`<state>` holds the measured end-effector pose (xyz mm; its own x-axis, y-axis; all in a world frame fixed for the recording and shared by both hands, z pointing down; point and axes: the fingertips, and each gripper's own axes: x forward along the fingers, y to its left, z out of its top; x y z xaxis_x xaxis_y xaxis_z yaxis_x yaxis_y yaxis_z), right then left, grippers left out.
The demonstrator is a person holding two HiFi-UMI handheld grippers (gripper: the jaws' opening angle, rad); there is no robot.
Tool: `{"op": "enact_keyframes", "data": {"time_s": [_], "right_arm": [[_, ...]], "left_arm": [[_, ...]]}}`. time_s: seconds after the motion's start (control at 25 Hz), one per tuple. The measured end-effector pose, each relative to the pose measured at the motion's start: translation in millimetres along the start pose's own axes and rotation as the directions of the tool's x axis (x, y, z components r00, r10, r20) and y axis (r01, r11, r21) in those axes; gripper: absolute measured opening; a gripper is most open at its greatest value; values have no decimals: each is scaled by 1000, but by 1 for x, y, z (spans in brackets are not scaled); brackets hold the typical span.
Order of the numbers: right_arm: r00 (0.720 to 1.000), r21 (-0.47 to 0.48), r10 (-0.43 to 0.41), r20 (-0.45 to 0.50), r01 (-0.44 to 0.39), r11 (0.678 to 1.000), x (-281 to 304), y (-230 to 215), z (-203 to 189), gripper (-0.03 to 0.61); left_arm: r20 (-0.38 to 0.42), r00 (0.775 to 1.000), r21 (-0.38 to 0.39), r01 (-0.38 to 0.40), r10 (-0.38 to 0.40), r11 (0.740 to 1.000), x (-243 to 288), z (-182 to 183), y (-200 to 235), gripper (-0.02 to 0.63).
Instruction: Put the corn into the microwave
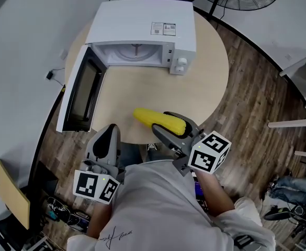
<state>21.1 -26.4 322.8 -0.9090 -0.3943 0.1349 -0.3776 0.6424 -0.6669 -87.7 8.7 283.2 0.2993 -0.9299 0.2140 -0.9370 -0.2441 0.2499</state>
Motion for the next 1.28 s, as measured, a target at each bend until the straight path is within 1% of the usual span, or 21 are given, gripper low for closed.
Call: {"op": "enact_keyframes", "data": {"time_s": [0.24,0.44,0.76,1.04,1.28], "right_arm": [[999,-33,-41,8,41,999,6,-11,4,259],[999,-43,-51,6,51,998,14,-20,7,259],[999,-38,-52,0,52,998,30,-28,9,259],[997,-21,-74,-13,73,997,51,-35,5,259],[995,-35,-95,-14,95,995,66,-42,7,259]], "left_arm": [[-6,1000,-5,18,-18,1000,11,1,2,-3],[-24,999,-6,33,-33,999,21,-2,6,-3],[-45,999,-10,25,-25,1000,28,-4,17,-3],[-54,998,-11,15,-16,1000,25,-3,35,-3],[-62,998,-29,13,-15,1000,24,-5,47,-3]]}}
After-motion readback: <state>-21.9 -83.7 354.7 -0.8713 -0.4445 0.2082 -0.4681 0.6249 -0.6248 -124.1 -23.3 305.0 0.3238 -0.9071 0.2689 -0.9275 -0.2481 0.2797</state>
